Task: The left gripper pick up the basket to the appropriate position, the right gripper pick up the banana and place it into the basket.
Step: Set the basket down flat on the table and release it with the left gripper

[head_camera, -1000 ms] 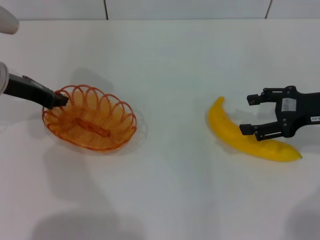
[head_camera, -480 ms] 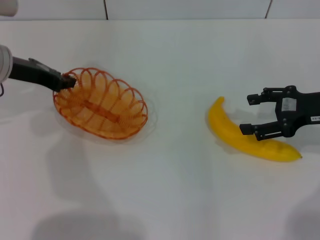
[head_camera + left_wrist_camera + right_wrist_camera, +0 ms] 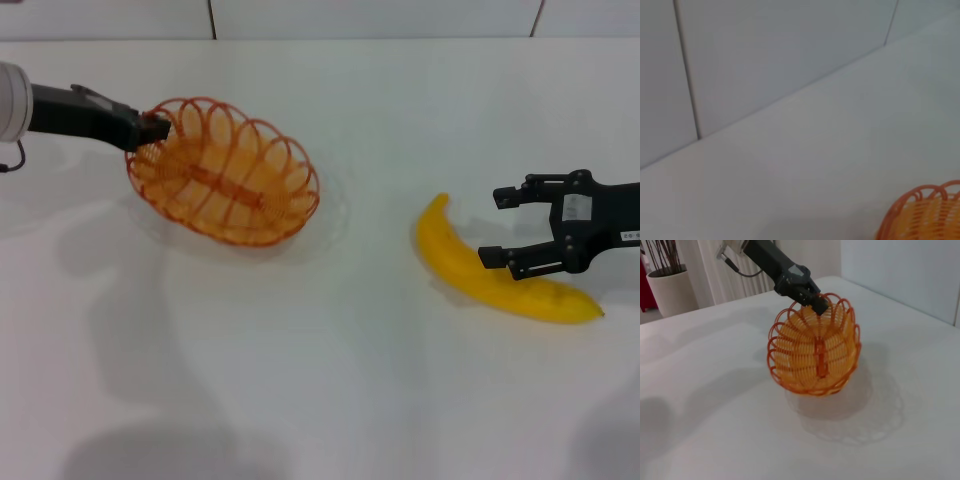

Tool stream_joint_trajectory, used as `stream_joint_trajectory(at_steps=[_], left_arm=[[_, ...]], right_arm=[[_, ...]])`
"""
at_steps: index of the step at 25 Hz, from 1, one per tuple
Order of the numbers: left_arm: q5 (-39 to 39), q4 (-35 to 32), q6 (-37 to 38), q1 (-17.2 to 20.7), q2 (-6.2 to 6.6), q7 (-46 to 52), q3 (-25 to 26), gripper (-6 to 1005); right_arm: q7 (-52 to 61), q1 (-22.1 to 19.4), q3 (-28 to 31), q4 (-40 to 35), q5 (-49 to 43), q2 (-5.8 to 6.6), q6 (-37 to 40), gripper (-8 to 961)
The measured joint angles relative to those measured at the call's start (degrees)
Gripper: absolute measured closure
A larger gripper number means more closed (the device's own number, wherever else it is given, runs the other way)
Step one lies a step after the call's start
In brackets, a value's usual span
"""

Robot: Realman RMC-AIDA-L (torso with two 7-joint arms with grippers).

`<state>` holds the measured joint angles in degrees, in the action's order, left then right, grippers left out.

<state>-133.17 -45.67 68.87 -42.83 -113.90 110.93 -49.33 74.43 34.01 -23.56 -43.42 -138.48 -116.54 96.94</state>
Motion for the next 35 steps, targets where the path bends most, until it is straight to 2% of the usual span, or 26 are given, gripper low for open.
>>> stream_joint_trajectory(at_steps=[5,19,29,35], left_arm=[[3.3,0.7,-0.7,0.3,0.1,-0.9,0.0,912],[8.2,7.2,-5.4,0.5,-1.42,-3.6,0.0,913],[14.4,12.3,-9.1,1.1,-1.53,-7.4,0.2,912],[14.7,13.1,-9.2,1.1,-1.61,-7.6,0.2,911]], right_arm=[[-0.1,0.1,0.0,0.0,0.0,0.0,0.0,60],[-0.3,0.8,-0.8,1.4,-0.3,0.08,-0.1,60],[-0.4,0.9,-0.8,1.5,-0.3,0.09,-0.2,59],[-0.4,1.0,-1.2,1.5,-0.3,0.09,-0.2,59]])
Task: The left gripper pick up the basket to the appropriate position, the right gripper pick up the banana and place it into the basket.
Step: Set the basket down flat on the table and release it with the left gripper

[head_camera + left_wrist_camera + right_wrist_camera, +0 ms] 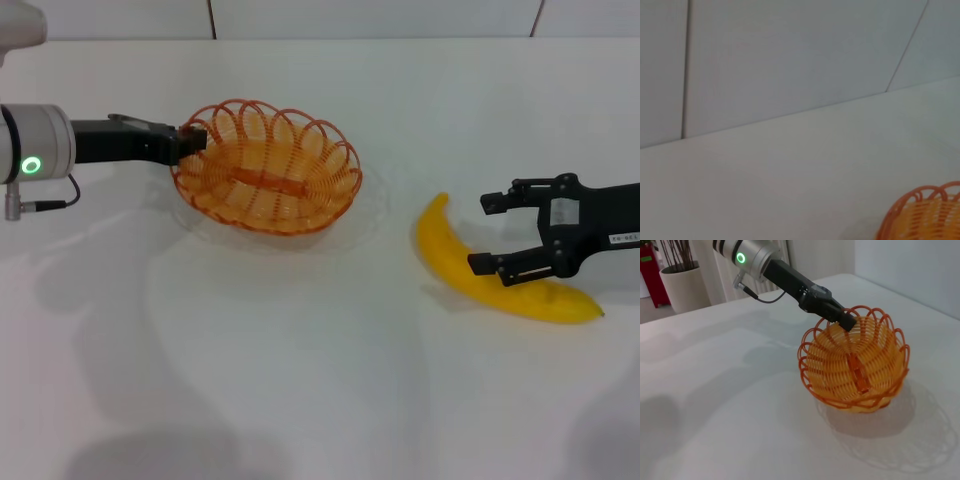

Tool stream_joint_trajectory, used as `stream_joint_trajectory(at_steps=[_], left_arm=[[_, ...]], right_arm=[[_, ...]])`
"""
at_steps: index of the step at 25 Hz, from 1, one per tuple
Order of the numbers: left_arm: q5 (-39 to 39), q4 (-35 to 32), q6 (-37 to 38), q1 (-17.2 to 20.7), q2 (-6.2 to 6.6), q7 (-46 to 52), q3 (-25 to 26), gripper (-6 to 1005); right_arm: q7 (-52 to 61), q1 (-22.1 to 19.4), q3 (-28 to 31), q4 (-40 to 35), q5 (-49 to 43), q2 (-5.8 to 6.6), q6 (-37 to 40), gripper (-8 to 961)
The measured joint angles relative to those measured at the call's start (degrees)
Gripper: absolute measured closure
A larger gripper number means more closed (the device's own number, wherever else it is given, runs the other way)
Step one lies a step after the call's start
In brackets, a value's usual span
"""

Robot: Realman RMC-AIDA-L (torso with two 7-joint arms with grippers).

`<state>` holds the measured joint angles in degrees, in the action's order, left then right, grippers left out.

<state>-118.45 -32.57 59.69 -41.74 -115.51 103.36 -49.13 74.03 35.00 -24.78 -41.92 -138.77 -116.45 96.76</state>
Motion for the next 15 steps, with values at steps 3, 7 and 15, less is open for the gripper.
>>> stream_joint_trajectory(at_steps=[3,7,15], left_arm=[[0.0,1.1,0.0,0.0,-0.03,0.0,0.0,912],[0.0,2.1,-0.3,0.0,0.0,0.0,0.0,912],[0.1,2.3,-0.7,0.3,0.01,0.1,0.0,912]], right_arm=[[0.0,0.1,-0.1,0.0,0.0,-0.04,0.0,59],[0.1,0.1,-0.1,0.0,0.0,-0.06,0.0,60],[0.2,0.3,-0.1,0.1,0.0,-0.09,0.0,59]])
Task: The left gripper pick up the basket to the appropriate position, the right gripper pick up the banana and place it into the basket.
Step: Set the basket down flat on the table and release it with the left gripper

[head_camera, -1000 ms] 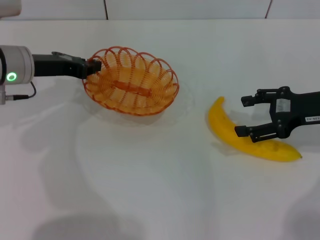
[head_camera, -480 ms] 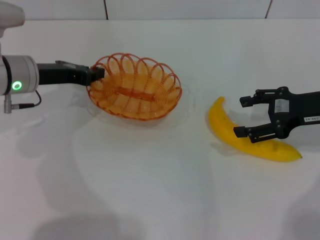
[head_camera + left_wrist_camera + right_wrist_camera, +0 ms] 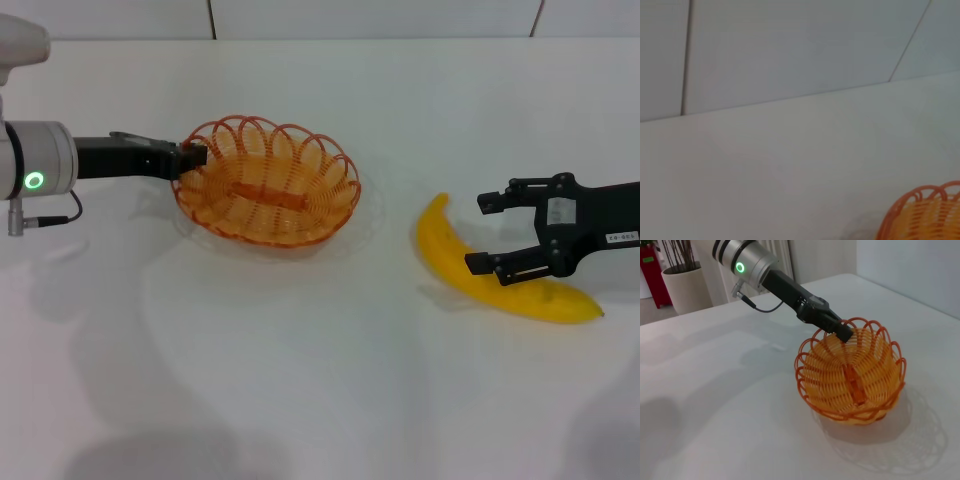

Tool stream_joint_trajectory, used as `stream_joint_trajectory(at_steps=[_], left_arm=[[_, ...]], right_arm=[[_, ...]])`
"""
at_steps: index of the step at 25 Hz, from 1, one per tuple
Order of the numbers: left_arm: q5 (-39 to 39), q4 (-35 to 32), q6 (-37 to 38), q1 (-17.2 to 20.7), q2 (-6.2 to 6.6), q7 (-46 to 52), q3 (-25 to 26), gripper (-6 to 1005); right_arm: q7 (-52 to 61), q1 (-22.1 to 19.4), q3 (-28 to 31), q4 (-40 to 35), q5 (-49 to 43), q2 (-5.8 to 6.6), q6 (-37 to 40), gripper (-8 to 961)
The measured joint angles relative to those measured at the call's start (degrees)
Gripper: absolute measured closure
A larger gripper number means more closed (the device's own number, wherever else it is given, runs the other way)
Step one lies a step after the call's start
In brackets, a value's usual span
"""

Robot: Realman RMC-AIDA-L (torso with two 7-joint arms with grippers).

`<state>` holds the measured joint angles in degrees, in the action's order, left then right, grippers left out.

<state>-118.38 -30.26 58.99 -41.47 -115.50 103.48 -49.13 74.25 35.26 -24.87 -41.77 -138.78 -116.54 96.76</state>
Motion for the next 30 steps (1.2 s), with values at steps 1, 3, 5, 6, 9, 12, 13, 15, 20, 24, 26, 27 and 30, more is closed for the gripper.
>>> stream_joint_trajectory(at_steps=[1,3,5,6,9,12,13,15,20,24,26,27,30], left_arm=[[0.0,0.0,-0.1,0.1,-0.02,0.0,0.0,912],[0.0,0.1,-0.6,0.1,-0.14,-0.2,0.0,911],[0.0,0.8,-1.2,0.1,-0.38,-0.7,-0.1,911],[0.0,1.1,-1.5,0.1,-0.49,-1.1,-0.2,911],[0.0,1.5,-1.7,0.0,-0.62,-2.2,-0.3,912],[0.0,1.5,-1.7,-0.1,-0.67,-2.7,-0.2,912],[0.0,1.5,-1.7,-0.1,-0.68,-2.7,-0.1,912],[0.1,1.5,-1.7,-0.1,-0.69,-2.7,-0.1,912],[0.1,1.5,-1.7,0.0,-0.7,-2.7,-0.2,912],[0.1,1.5,-1.7,0.1,-0.7,-2.7,-0.2,912],[0.1,1.5,-1.7,0.1,-0.7,-2.8,-0.1,913],[0.1,1.5,-1.7,0.1,-0.7,-2.8,-0.1,913],[0.1,1.5,-1.7,0.2,-0.7,-2.7,0.0,867]], right_arm=[[0.0,0.0,0.0,0.0,0.0,-0.01,0.0,59],[0.0,0.1,0.0,0.0,0.0,-0.06,0.0,59],[0.0,0.1,0.0,0.0,0.0,-0.08,0.0,59],[0.0,0.1,0.0,0.0,0.0,-0.08,0.0,59],[0.0,0.1,0.0,0.1,0.0,-0.09,0.0,59],[0.0,0.2,0.0,0.5,0.0,-0.03,0.0,59],[0.0,0.2,0.0,0.7,0.0,0.01,0.0,59],[-0.1,0.2,0.0,0.7,0.0,0.04,0.0,59],[-0.1,0.3,0.0,0.7,0.0,0.06,0.0,59],[-0.1,0.3,0.0,0.7,0.0,0.09,0.0,59],[-0.1,0.3,0.0,0.7,0.0,0.09,0.0,59],[-0.1,0.3,0.0,0.7,0.0,0.09,0.0,59],[-0.1,0.3,0.0,0.7,0.0,0.09,0.0,60]])
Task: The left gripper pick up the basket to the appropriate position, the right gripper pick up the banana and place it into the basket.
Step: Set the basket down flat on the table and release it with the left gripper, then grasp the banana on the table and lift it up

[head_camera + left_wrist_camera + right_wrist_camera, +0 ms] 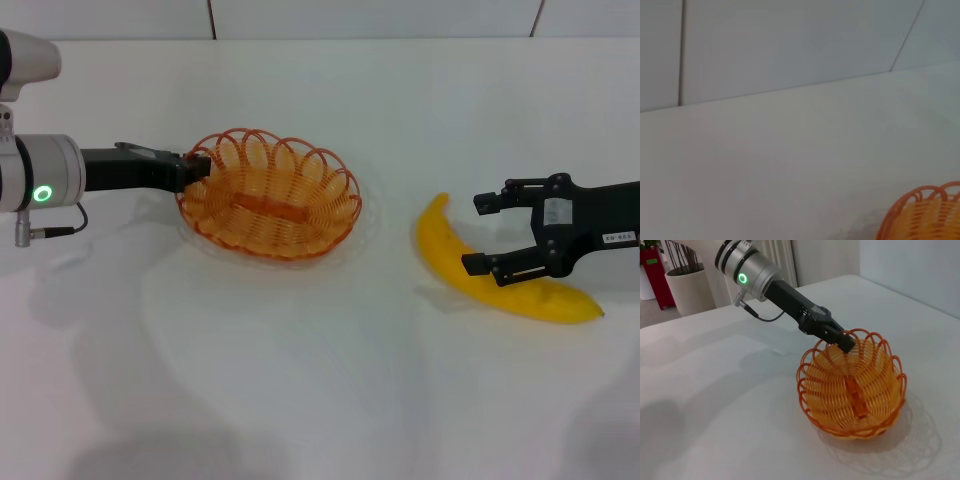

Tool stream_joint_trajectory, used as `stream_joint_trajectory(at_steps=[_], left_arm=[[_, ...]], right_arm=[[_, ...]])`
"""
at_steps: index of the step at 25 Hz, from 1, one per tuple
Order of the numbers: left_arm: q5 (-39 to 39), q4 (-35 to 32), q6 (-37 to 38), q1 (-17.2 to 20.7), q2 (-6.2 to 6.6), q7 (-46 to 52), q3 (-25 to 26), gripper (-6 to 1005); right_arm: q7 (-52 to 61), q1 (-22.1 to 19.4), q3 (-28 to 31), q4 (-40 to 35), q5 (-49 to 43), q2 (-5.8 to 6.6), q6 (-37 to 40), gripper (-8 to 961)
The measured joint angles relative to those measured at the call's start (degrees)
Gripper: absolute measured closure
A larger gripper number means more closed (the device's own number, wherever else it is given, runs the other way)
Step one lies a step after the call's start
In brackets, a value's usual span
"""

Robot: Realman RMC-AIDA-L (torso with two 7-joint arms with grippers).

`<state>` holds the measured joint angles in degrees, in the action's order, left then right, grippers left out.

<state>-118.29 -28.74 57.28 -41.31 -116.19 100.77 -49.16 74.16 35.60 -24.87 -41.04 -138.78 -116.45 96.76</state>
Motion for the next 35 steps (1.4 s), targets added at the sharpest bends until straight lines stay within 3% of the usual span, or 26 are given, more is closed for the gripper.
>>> stream_joint_trajectory(at_steps=[19,24,35], left_arm=[[0.0,0.0,-0.3,0.0,-0.09,-0.2,-0.2,539],[0.0,-0.1,-0.2,0.0,-0.09,-0.3,-0.4,317],[0.1,-3.1,-0.1,1.4,-0.08,-3.7,-0.1,276]], right_arm=[[0.0,0.0,0.0,0.0,0.0,0.0,0.0,60],[0.0,0.0,0.0,0.0,0.0,-0.04,0.0,60],[0.2,-0.3,0.0,0.0,0.2,-0.09,0.0,59]])
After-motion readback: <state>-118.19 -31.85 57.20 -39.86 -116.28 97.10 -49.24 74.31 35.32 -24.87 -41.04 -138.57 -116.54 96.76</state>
